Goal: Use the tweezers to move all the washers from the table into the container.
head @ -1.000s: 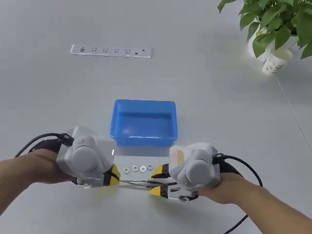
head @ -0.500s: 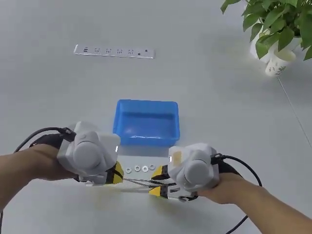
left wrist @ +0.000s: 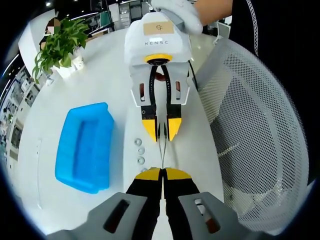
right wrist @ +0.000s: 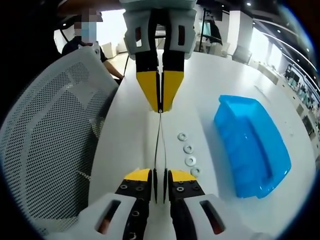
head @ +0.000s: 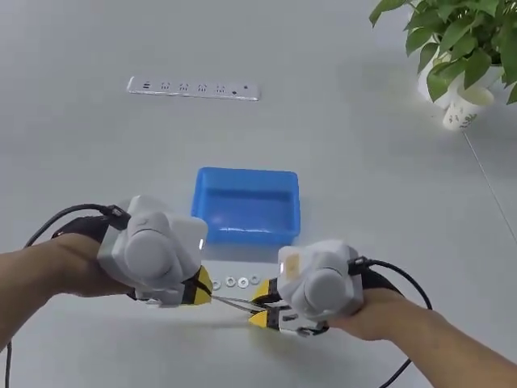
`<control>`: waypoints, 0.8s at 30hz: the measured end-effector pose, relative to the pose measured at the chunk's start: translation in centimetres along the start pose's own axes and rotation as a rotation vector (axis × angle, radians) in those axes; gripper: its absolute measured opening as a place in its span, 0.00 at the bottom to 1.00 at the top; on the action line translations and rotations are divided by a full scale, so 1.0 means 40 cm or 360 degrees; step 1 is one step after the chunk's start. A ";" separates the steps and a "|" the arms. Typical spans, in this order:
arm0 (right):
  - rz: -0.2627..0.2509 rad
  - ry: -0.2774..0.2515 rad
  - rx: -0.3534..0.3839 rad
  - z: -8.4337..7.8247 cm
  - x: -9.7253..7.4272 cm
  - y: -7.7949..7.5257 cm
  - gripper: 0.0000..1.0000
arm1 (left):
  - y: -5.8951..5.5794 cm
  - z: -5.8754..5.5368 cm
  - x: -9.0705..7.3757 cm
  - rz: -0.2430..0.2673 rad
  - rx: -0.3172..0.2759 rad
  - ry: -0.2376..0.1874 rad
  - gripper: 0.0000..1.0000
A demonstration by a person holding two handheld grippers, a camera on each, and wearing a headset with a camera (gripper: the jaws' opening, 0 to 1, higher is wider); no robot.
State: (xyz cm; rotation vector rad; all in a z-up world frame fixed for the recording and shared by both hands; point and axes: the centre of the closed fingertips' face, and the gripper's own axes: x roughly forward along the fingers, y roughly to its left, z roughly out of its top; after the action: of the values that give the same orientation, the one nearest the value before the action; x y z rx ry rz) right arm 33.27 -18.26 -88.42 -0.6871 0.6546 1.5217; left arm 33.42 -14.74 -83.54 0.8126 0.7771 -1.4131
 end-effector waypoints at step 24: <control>-0.0031 -0.0001 -0.0052 0.014 -0.014 0.001 0.10 | 0.003 0.060 -0.042 0.0004 0.0042 -0.0101 0.03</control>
State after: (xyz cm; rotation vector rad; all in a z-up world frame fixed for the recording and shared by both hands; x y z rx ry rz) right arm 33.25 -18.22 -87.62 -0.7159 0.6226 1.5175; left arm 33.48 -15.92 -80.85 0.7853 0.7099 -1.4425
